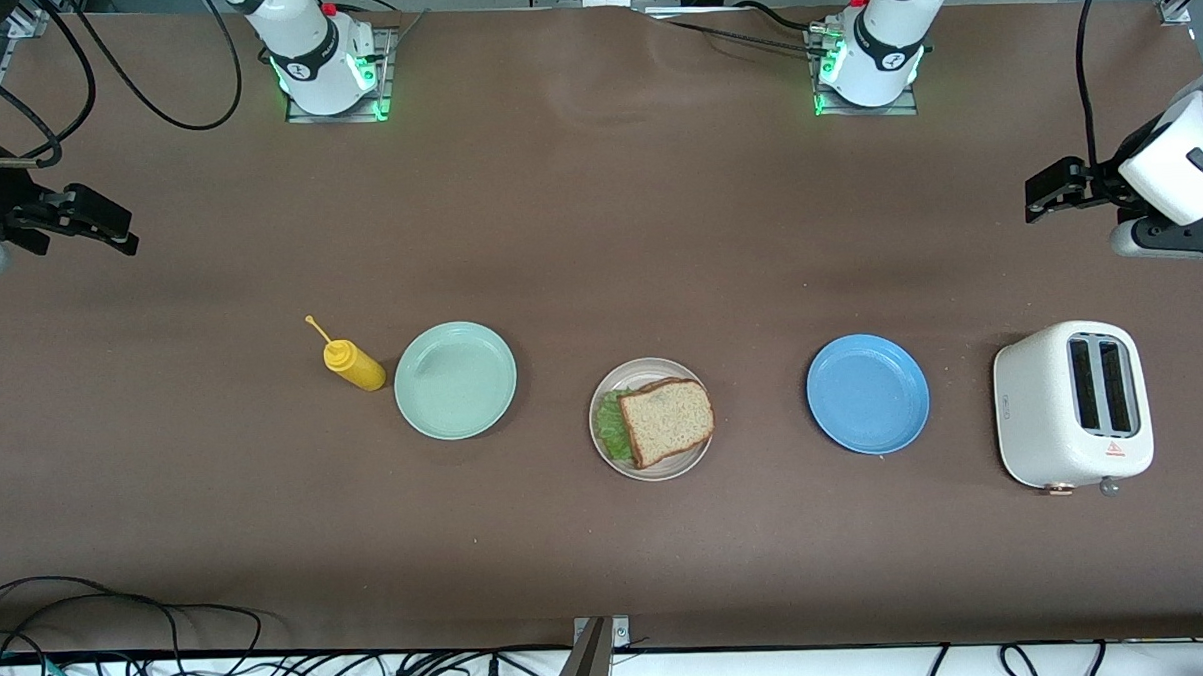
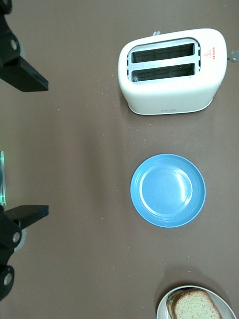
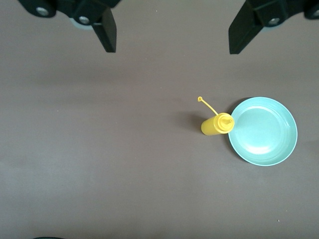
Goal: Make sandwich on beige plate with both arms
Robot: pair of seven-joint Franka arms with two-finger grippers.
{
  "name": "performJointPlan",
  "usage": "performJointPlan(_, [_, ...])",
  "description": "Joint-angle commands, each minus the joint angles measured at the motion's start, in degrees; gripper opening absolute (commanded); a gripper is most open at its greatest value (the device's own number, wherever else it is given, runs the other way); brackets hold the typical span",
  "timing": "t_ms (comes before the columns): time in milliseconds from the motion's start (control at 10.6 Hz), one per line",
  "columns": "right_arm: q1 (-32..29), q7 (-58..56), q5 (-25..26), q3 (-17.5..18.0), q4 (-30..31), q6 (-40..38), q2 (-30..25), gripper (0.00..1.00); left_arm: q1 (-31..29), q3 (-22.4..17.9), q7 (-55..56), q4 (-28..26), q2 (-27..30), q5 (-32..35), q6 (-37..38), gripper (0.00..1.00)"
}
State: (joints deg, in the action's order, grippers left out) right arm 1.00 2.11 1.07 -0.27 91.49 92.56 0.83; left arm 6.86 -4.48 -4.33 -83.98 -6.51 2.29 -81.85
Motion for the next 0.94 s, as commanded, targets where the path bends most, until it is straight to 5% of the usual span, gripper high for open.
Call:
performJointPlan(0, [0.1, 0.8, 0.6, 0.2, -1.1, -0.3, 0.1, 1.0, -0.5, 0.2, -2.0, 0.4, -0.2, 0.1, 0.6, 1.0])
performJointPlan(848, [0.1, 0.3, 0.6, 0.2, -1.1, -0.3, 0.1, 1.0, -0.6, 0.2, 1.5, -6.7, 2.9, -2.7, -4.8, 1.0])
